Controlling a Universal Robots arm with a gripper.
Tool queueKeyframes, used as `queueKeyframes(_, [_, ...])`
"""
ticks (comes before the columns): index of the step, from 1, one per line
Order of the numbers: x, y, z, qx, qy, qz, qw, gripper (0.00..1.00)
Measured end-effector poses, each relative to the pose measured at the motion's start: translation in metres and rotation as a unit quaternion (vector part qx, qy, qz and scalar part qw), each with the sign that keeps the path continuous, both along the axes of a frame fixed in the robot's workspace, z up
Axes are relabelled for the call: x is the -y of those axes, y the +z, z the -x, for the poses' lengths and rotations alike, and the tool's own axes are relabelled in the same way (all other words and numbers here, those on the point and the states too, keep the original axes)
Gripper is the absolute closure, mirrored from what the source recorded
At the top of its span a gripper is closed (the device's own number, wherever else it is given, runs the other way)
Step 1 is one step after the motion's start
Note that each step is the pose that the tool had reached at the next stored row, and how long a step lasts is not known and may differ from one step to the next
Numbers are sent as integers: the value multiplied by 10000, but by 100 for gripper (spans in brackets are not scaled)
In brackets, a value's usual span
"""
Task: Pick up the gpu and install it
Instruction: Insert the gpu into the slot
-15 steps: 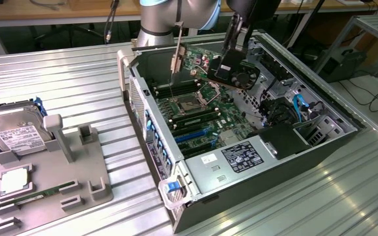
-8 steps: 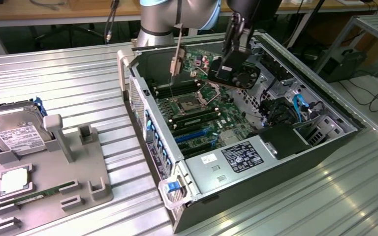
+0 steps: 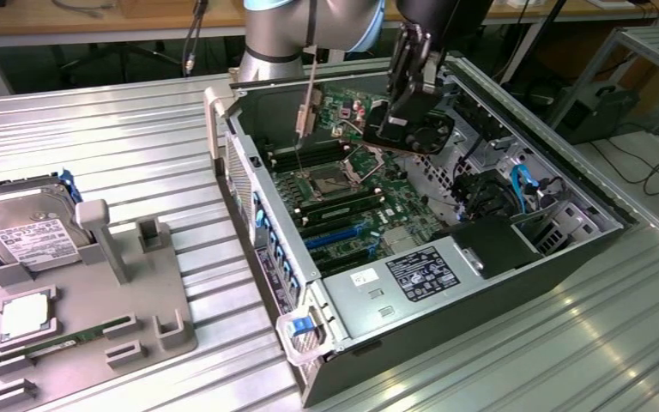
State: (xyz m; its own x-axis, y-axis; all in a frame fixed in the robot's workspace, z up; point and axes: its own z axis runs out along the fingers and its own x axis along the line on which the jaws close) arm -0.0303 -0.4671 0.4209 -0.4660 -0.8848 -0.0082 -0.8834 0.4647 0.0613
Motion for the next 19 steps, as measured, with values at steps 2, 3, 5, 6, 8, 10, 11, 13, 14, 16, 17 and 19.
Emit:
queueKeyframes(2, [3, 0, 0, 0, 93, 0, 10000, 73])
queueKeyframes(3, [4, 1, 0, 0, 139, 1, 9999, 73])
queueKeyframes(5, [7, 0, 0, 0, 238, 0, 9997, 73])
queueKeyframes(6, [9, -1, 0, 0, 294, -1, 9996, 73])
queueKeyframes(8, [12, 0, 0, 0, 398, 0, 9992, 73])
queueKeyframes(10, [18, 0, 0, 1, 572, 0, 9984, 73])
queueKeyframes(11, [19, 0, 0, 1, 644, 1, 9979, 73])
queueKeyframes(13, [23, -1, 0, 1, 756, 0, 9971, 73])
queueKeyframes(14, [26, -1, 0, 1, 801, -1, 9968, 73])
queueKeyframes(16, [31, -1, 0, 1, 899, 0, 9960, 73])
queueKeyframes(17, [34, -1, 0, 1, 940, 0, 9956, 73])
queueKeyframes(19, [43, -2, 0, 1, 1044, 0, 9945, 73])
